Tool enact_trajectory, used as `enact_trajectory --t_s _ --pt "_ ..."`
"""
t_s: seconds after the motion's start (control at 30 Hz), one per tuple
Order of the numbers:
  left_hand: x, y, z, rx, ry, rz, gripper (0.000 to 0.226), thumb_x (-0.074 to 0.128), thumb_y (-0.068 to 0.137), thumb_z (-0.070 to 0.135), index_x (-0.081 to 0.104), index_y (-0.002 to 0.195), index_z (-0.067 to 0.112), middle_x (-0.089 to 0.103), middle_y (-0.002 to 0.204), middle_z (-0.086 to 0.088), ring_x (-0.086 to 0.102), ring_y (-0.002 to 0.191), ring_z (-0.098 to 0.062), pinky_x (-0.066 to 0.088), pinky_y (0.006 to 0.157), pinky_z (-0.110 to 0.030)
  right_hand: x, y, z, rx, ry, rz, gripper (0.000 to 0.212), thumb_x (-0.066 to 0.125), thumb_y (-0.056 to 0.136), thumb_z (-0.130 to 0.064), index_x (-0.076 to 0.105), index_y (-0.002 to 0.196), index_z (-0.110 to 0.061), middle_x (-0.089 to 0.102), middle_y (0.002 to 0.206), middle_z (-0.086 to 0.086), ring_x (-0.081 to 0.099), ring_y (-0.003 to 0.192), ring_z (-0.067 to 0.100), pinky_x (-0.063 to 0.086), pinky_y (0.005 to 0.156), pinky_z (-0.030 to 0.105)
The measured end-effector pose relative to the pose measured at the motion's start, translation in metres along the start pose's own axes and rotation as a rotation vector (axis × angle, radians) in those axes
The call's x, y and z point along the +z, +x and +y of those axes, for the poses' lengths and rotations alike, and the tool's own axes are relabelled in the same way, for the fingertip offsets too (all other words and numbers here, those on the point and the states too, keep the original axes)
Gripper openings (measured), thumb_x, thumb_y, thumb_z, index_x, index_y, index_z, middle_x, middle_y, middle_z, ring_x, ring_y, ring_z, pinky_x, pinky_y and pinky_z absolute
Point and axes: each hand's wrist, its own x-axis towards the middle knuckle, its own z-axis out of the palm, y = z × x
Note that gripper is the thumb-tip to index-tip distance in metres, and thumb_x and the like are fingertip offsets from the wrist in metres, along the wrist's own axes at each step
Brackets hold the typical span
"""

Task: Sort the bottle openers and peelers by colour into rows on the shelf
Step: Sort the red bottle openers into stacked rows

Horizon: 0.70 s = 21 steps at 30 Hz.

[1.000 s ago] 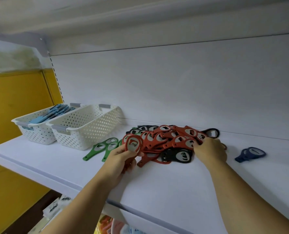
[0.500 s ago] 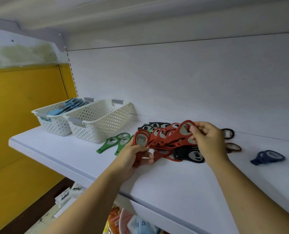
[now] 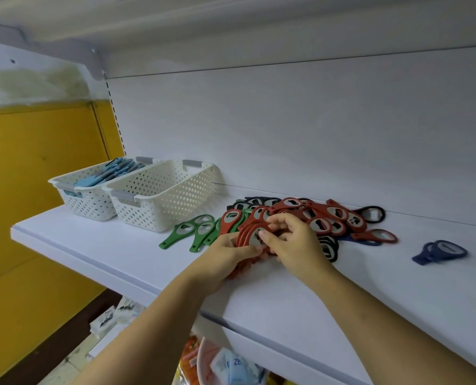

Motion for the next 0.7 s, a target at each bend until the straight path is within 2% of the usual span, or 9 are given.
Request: enact_trajectory --t_s 0.07,0.13,0.27,0.37,0.47,0.53,0.57,0.63,0.7 --pt "-0.001 -0.001 0.000 -0.018 0.037 0.000 0.009 0.061 0.087 0.006 0.069 0.084 0.009 0.064 0.079 -0.015 0.044 0.052 -0.016 0.034 0.048 -0.024 0.000 0.001 0.001 0.029 0.016 -0.059 0.025 0.069 0.086 -0.020 0.066 0.110 -0.015 0.067 0.091 -0.008 0.061 0.066 0.000 0.050 0.062 0.020" --pt "0.001 -0.002 0.001 -0.042 0.076 0.005 0.010 0.061 0.087 0.006 0.069 0.083 0.009 0.062 0.080 -0.019 0.045 0.052 -0.016 0.035 0.049 -0.026 -0.003 0.001 -0.004 0.037 0.027 -0.086 0.028 0.069 0.086 -0.016 0.067 0.113 -0.011 0.068 0.089 -0.009 0.063 0.073 -0.002 0.055 0.074 0.021" --pt "0.006 -0.003 0.014 -0.141 0.098 -0.078 0.006 0.062 0.083 0.007 0.065 0.079 0.008 0.065 0.075 -0.011 0.050 0.049 -0.014 0.038 0.048 -0.024 -0.016 -0.006 -0.015 0.029 -0.013 -0.124 0.033 0.073 0.083 -0.014 0.066 0.115 -0.010 0.068 0.092 -0.004 0.067 0.092 0.014 0.055 0.089 0.032" --pt "0.027 -0.008 0.029 -0.237 -0.036 -0.290 0.002 0.061 0.071 0.008 0.060 0.071 0.010 0.057 0.067 -0.009 0.049 0.051 -0.017 0.041 0.048 -0.025 -0.041 -0.019 -0.020 -0.021 -0.020 -0.136 0.031 0.074 0.082 -0.013 0.069 0.112 -0.011 0.069 0.093 -0.005 0.066 0.087 0.009 0.057 0.083 0.031" --pt "0.064 0.000 0.030 -0.249 -0.064 -0.306 0.023 0.057 0.076 0.002 0.066 0.060 0.016 0.046 0.061 -0.005 0.042 0.051 -0.017 0.033 0.049 -0.024 -0.078 -0.038 -0.017 -0.108 -0.149 -0.013 0.029 0.073 0.082 -0.018 0.069 0.111 -0.017 0.060 0.091 -0.015 0.057 0.068 0.003 0.050 0.068 0.016" --pt "0.097 0.012 0.029 -0.215 -0.143 -0.215 0.021 0.056 0.085 0.001 0.067 0.072 0.013 0.049 0.063 -0.006 0.048 0.054 -0.018 0.037 0.054 -0.027 -0.108 -0.055 -0.010 -0.096 -0.261 0.156 0.019 0.071 0.084 -0.025 0.067 0.102 -0.024 0.059 0.092 -0.013 0.054 0.065 0.006 0.046 0.065 0.016" --pt "0.114 0.018 0.028 -0.188 -0.195 -0.162 0.014 0.056 0.087 0.002 0.066 0.081 0.009 0.054 0.066 -0.007 0.055 0.059 -0.020 0.042 0.058 -0.029 -0.125 -0.065 -0.006 -0.057 -0.309 0.207 0.010 0.070 0.084 -0.028 0.064 0.092 -0.027 0.059 0.084 -0.013 0.052 0.063 0.007 0.045 0.063 0.018" --pt "0.145 0.030 0.025 -0.147 -0.273 -0.117 0.009 0.056 0.090 0.006 0.065 0.092 0.005 0.067 0.080 -0.010 0.068 0.079 -0.023 0.051 0.072 -0.035 -0.152 -0.086 0.003 0.059 -0.419 0.147 0.014 0.070 0.082 -0.033 0.063 0.078 -0.022 0.055 0.066 -0.010 0.047 0.057 0.007 0.044 0.060 0.026" --pt "0.179 0.034 0.023 -0.136 -0.256 -0.189 0.014 0.058 0.091 0.013 0.067 0.098 0.005 0.073 0.095 -0.008 0.068 0.100 -0.023 0.052 0.087 -0.039 -0.171 -0.106 0.008 0.182 -0.534 0.011 0.022 0.072 0.078 -0.040 0.067 0.083 -0.019 0.053 0.063 -0.009 0.047 0.057 0.005 0.043 0.057 0.027"
